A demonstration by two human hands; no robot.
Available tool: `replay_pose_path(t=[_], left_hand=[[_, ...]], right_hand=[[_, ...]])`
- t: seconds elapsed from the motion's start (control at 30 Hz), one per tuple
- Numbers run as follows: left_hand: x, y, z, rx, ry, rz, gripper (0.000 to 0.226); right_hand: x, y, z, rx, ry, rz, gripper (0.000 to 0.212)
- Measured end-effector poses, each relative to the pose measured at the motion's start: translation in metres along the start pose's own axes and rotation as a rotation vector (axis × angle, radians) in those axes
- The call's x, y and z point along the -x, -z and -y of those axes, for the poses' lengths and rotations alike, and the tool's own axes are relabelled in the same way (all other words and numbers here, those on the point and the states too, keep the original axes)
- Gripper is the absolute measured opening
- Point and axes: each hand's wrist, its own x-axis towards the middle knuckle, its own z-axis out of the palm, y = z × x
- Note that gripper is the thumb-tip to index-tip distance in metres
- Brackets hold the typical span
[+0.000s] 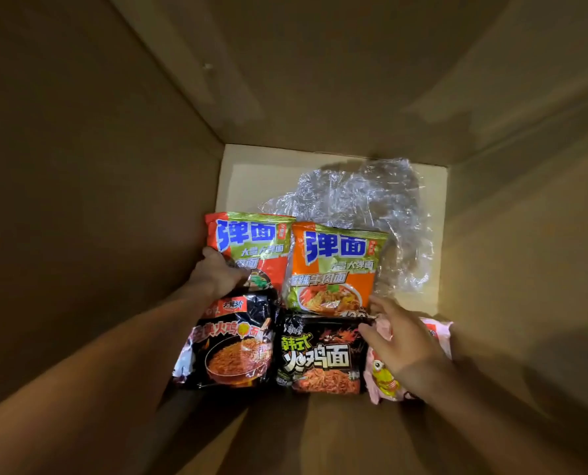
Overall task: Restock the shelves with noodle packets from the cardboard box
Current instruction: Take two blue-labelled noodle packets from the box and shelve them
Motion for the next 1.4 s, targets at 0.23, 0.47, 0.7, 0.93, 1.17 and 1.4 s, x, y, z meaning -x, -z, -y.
replay_pose_path(t=[0.23, 0.47, 0.7, 0.93, 1.17, 1.4], left_hand=[[0.018, 0.004, 0.004, 0.064, -0.025, -0.195, 0.066], [0.068, 0.022, -0.012, 0.253, -0.177, -0.233, 0.048], [0.092, 0.039, -0.008, 0.251, -0.312, -0.245, 0.040], [0.084, 0.038, -0.004, 0.245, -0.316, -0.253, 0.040], [0.088, 0.036, 0.005, 0.264, -0.276, -0.282, 0.041], [0.098, 0.040, 0.004, 0.281, -0.280, -0.269, 0.040]], right_hand=[[0.016, 0.006, -0.001, -0.079, -0.037, -0.055, 0.044], [0.007, 0.017, 0.012, -0.104, -0.103, -0.032, 0.044], [-0.031, 0.000, 0.022, -0.378, -0.200, -0.012, 0.054], [-0.068, -0.022, 0.018, -0.477, -0.348, -0.091, 0.054], [-0.066, -0.020, 0.018, -0.444, -0.364, 0.000, 0.046], [-0.071, -0.015, 0.034, -0.491, -0.385, -0.021, 0.057]])
